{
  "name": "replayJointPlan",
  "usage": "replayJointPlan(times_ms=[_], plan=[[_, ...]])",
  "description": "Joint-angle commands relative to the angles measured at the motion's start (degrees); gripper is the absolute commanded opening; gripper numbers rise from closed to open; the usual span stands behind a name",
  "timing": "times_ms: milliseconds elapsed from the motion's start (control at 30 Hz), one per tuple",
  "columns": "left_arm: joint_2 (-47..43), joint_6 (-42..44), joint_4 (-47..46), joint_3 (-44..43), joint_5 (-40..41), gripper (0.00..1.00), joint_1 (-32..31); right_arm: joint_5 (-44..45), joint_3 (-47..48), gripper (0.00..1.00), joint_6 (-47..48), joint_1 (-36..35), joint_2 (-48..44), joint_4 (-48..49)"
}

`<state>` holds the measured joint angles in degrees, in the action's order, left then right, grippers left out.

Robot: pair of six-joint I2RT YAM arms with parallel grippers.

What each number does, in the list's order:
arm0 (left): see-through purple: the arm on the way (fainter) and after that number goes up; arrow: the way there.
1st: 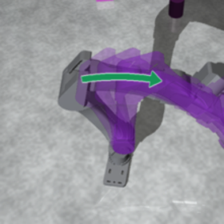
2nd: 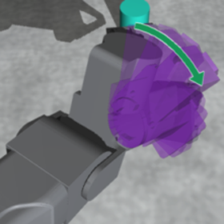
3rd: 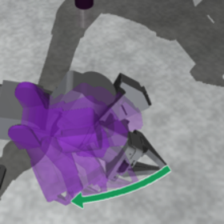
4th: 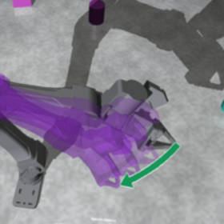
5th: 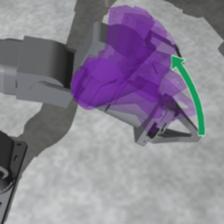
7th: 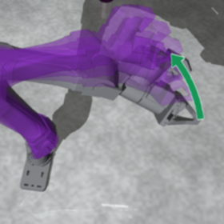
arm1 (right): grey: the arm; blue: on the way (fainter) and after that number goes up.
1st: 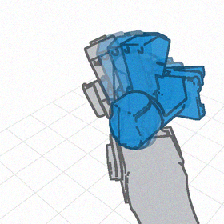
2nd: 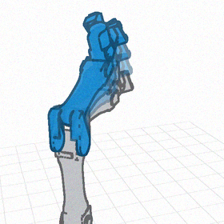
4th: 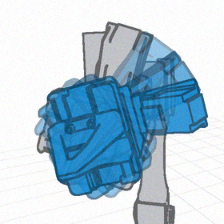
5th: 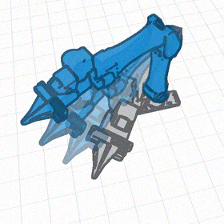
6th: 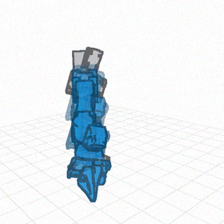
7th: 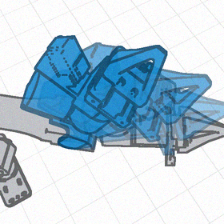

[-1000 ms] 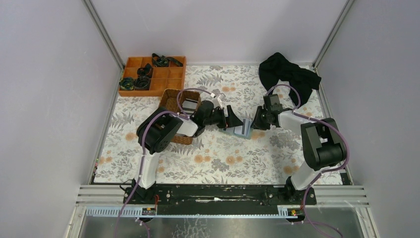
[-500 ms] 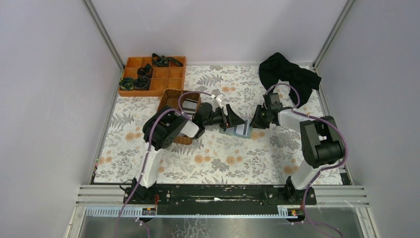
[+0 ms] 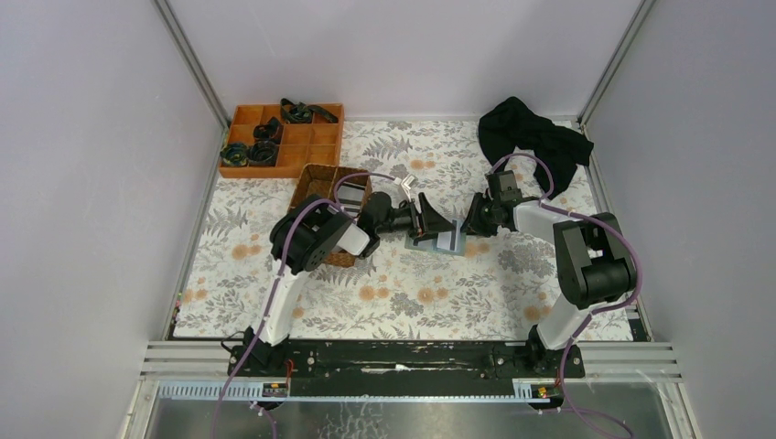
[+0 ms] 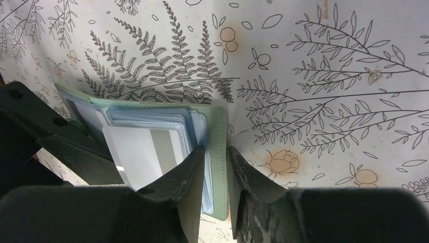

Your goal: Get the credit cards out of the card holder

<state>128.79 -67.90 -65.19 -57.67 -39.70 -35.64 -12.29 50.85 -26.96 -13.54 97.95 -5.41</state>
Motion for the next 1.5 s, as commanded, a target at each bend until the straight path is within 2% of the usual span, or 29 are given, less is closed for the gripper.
replayJointPlan(times_ms=[0, 267, 433, 633, 867, 1133, 1467], plan=[[3.8, -1.7, -3.7, -1.8, -3.0, 0.86, -1.3, -1.0, -0.4, 0.31, 0.7, -0.7, 3.2, -1.4], [5.8, -1.1, -1.0, -2.9, -2.9, 0.84, -2.4, -1.0, -0.3, 0.31, 0.8, -0.6, 3.4, -1.5], [5.3, 2.5, 5.5, -3.5, -2.0, 0.83, -2.6, -1.1, -0.4, 0.31, 0.8, -0.6, 3.5, -1.3], [8.5, -2.8, -0.5, -5.7, -4.5, 0.82, -3.2, -1.3, -0.5, 0.31, 0.8, -0.7, 3.9, -1.1], [9.2, -2.5, 1.1, -6.7, -5.1, 0.81, -3.6, -1.1, -0.5, 0.31, 0.3, -0.6, 4.1, -1.0], [7.1, -0.8, 2.9, -2.5, -6.2, 0.8, 0.6, -0.6, -0.5, 0.35, -1.2, -0.6, 3.5, -1.2], [5.7, 5.0, 16.2, -4.3, -8.3, 0.79, 1.9, 0.2, -0.4, 0.35, -2.0, -0.2, 3.0, -1.5]])
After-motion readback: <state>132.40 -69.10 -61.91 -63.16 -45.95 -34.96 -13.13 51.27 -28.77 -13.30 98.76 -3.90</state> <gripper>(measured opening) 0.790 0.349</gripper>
